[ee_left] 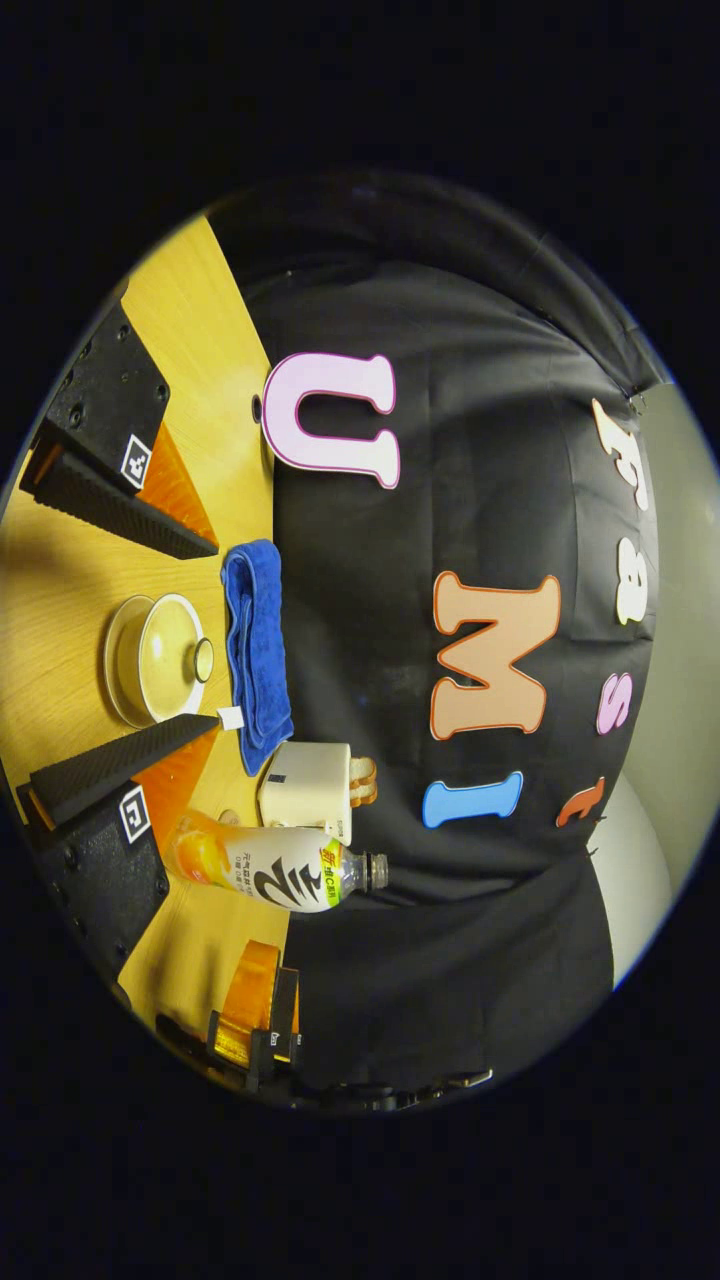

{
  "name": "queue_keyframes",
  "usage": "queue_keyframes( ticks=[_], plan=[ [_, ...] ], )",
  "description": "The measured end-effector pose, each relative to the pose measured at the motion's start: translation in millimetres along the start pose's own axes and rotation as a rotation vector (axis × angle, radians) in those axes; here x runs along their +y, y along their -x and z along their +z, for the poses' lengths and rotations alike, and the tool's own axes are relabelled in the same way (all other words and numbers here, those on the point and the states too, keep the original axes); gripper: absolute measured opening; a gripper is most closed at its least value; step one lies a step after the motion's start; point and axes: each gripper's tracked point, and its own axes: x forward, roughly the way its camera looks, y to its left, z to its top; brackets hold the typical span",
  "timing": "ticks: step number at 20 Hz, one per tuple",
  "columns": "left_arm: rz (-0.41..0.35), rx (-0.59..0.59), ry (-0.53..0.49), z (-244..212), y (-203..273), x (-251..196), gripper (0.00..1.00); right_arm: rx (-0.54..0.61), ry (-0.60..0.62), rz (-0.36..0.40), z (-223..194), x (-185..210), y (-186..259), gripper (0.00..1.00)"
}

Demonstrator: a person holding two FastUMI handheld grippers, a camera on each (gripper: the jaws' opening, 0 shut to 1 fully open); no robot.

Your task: Open the teacup lid with one hand, grasp the water bottle and pour water into the teacup with the other hand; after pouring, place the water bottle on the coaster and then close the teacup lid.

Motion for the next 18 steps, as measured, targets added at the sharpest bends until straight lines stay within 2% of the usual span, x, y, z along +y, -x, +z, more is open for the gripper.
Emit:
queue_keyframes(
  ticks=[5,6,8,9,14,18],
  plan=[
    [-0.059,0.013,-0.002,-2.5,-21.6,-10.4,0.91,0.0,0.0,0.0,-0.2,0.0,0.4,1.0],
    [-0.069,0.022,-0.005,-3.5,-25.1,-11.8,0.91,0.0,0.0,0.0,0.2,0.0,0.2,0.96],
    [-0.08,0.037,-0.008,-6.0,-30.4,-14.6,0.91,-0.001,0.0,0.0,-0.1,0.0,0.1,1.0],
    [-0.085,0.043,-0.01,-6.6,-32.2,-15.4,0.91,-0.001,0.0,0.0,-0.3,-0.1,0.3,0.96],
    [-0.111,0.109,0.0,-15.9,-40.5,-19.2,0.91,-0.001,0.0,0.0,-0.2,-0.2,-0.1,0.96],
    [-0.127,0.146,-0.013,-20.8,-45.8,-22.0,0.8,-0.002,0.001,0.0,-0.1,-0.2,0.1,0.96]
  ],
)
